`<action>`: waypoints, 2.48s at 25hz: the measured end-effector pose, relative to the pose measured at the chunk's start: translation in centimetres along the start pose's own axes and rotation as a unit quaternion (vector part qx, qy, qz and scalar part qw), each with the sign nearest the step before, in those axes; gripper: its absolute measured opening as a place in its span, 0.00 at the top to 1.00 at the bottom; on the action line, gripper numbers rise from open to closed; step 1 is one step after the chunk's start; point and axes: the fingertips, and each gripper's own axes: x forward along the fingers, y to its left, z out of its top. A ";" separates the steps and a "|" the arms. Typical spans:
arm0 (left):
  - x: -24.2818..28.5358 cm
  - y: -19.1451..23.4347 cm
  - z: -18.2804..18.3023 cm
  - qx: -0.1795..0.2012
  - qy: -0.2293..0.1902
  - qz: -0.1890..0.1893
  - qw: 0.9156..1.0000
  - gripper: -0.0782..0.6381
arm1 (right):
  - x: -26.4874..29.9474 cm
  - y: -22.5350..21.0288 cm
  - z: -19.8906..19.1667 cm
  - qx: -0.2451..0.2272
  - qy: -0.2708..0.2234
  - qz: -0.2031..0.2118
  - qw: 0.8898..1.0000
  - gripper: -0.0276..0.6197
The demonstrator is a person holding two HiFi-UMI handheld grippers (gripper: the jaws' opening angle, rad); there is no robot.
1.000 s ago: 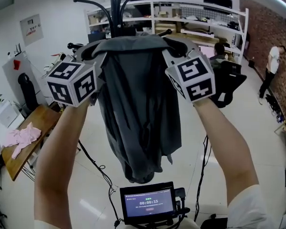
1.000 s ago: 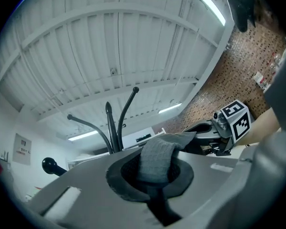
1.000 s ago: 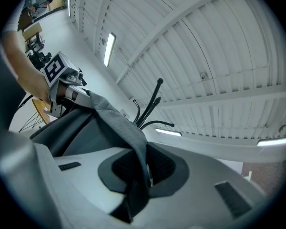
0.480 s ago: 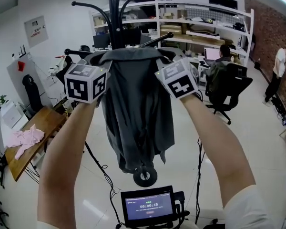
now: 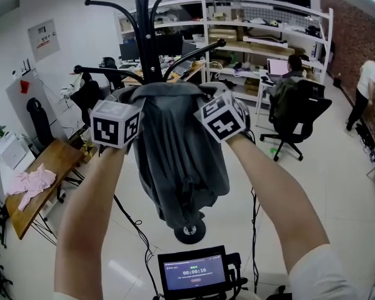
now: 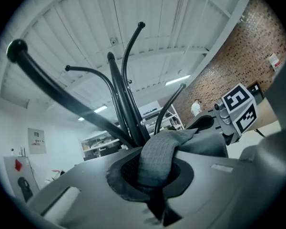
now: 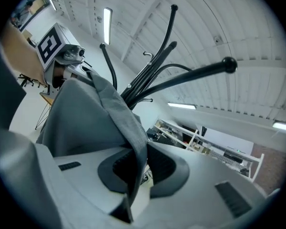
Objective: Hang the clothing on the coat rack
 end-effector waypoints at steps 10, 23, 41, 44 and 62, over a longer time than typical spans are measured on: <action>-0.9 -4.8 -5.4 -0.080 -0.054 -0.070 0.993 0.89 | -0.4 5.8 -4.4 0.026 0.012 0.052 0.998 0.91; -4.4 -7.0 -8.7 -0.202 -0.116 -0.124 0.965 0.75 | -2.2 11.0 -3.9 0.044 -0.006 0.056 0.997 0.91; -16.6 -14.6 -17.0 -0.324 -0.104 -0.144 0.929 0.75 | -4.4 11.9 -4.9 0.079 -0.017 0.037 0.996 0.91; -18.2 -15.4 -17.5 -0.342 -0.103 -0.141 0.923 0.75 | -4.7 12.1 -4.5 0.077 -0.030 0.039 0.996 0.89; -21.1 -16.1 -18.3 -0.337 -0.082 -0.144 0.927 0.75 | -8.0 12.1 -6.2 0.089 -0.041 0.029 0.995 0.70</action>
